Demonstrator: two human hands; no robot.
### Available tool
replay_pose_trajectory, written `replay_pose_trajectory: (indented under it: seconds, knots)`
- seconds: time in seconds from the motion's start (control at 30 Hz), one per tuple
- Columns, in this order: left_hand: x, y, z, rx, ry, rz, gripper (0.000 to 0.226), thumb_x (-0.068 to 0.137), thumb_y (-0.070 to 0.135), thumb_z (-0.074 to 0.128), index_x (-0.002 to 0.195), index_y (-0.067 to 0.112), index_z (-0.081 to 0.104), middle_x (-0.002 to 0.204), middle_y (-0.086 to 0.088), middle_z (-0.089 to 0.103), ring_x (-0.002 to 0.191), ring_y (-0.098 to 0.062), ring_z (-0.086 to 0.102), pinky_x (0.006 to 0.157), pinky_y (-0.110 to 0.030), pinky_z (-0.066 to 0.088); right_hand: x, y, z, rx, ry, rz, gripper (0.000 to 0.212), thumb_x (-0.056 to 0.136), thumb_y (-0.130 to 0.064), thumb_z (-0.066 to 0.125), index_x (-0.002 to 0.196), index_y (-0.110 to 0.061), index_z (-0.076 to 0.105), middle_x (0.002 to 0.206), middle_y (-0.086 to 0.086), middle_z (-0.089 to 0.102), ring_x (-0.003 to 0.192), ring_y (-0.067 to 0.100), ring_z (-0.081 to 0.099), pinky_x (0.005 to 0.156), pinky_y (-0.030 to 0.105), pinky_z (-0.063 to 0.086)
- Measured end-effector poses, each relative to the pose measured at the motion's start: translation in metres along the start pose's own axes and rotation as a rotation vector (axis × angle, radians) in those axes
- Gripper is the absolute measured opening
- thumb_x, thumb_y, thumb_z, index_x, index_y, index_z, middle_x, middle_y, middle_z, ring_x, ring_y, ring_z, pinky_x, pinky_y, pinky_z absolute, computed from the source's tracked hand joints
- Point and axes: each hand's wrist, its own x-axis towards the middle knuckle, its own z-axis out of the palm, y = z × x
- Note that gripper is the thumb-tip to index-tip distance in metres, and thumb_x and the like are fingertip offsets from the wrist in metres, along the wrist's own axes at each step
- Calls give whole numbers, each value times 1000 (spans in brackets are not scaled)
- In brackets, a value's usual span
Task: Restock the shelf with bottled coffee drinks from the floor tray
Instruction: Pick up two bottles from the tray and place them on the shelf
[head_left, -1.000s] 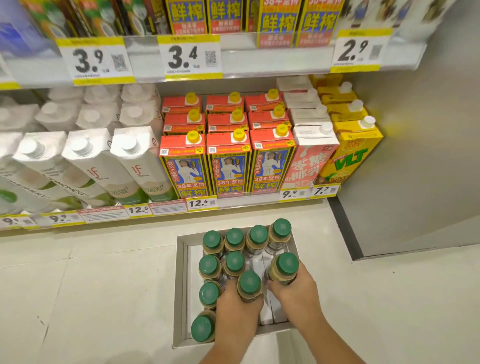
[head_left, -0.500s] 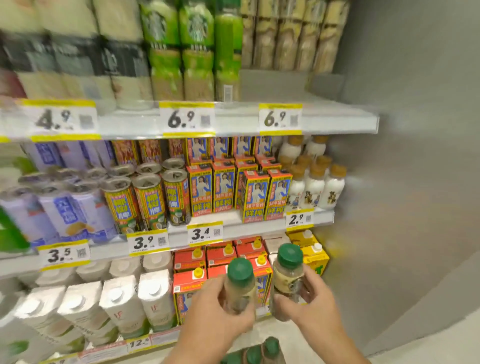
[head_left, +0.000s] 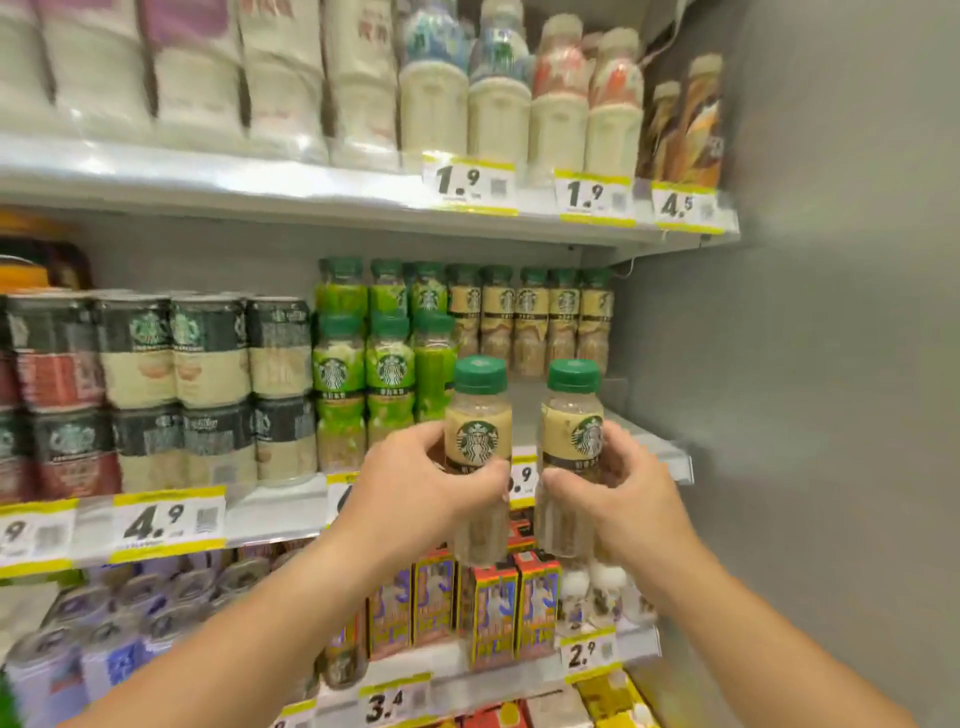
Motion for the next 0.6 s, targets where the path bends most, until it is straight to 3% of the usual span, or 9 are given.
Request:
replay_pose_trajectory:
  seconds: [0.07, 0.2, 0.33, 0.4, 0.5, 0.6]
  knots:
    - [26, 27, -5, -20, 36, 4, 15, 79, 37, 77, 80, 22, 75, 73, 13, 75, 63, -1, 66, 55, -12, 48, 29, -19, -5, -10, -16, -50, 31, 79, -5, 77, 103, -21, 70, 93, -5, 78, 85, 8, 72, 76, 24, 58]
    - [77, 62, 2, -24, 112, -3, 19, 76, 37, 75, 81, 18, 77, 76, 5, 77, 76, -15, 73, 67, -32, 58, 89, -33, -13, -30, -2, -41, 49, 71, -32, 81, 117, -29, 67, 102, -7, 75, 97, 13, 70, 82, 36, 59]
    - [122, 68, 34, -12, 170, -28, 20, 79, 36, 73, 91, 20, 72, 83, 5, 75, 77, -12, 70, 64, -27, 55, 143, -19, -19, -11, 70, 33, 79, 55, -52, 79, 128, -29, 59, 115, -6, 70, 106, 17, 67, 88, 44, 58]
    - [139, 57, 58, 22, 185, -88, 31, 85, 40, 69, 104, 16, 66, 97, -1, 72, 88, -19, 67, 77, -36, 57, 160, -4, -24, -9, 76, 85, 71, 61, -47, 81, 126, -25, 60, 114, -4, 69, 103, 18, 66, 89, 44, 57]
    - [152, 37, 93, 93, 215, -221, 40, 95, 36, 60, 122, 8, 54, 121, -11, 62, 109, -29, 60, 93, -41, 51, 169, 22, -31, 33, 28, 143, 35, 77, -22, 79, 109, -24, 65, 96, -5, 71, 90, 14, 67, 82, 36, 54]
    - [158, 22, 115, 99, 272, -378, 43, 101, 20, 52, 138, 2, 40, 138, -13, 53, 124, -30, 53, 99, -38, 44, 177, 49, -30, -3, -20, 179, 38, 77, -18, 80, 112, -21, 65, 94, -5, 73, 89, 16, 68, 86, 37, 54]
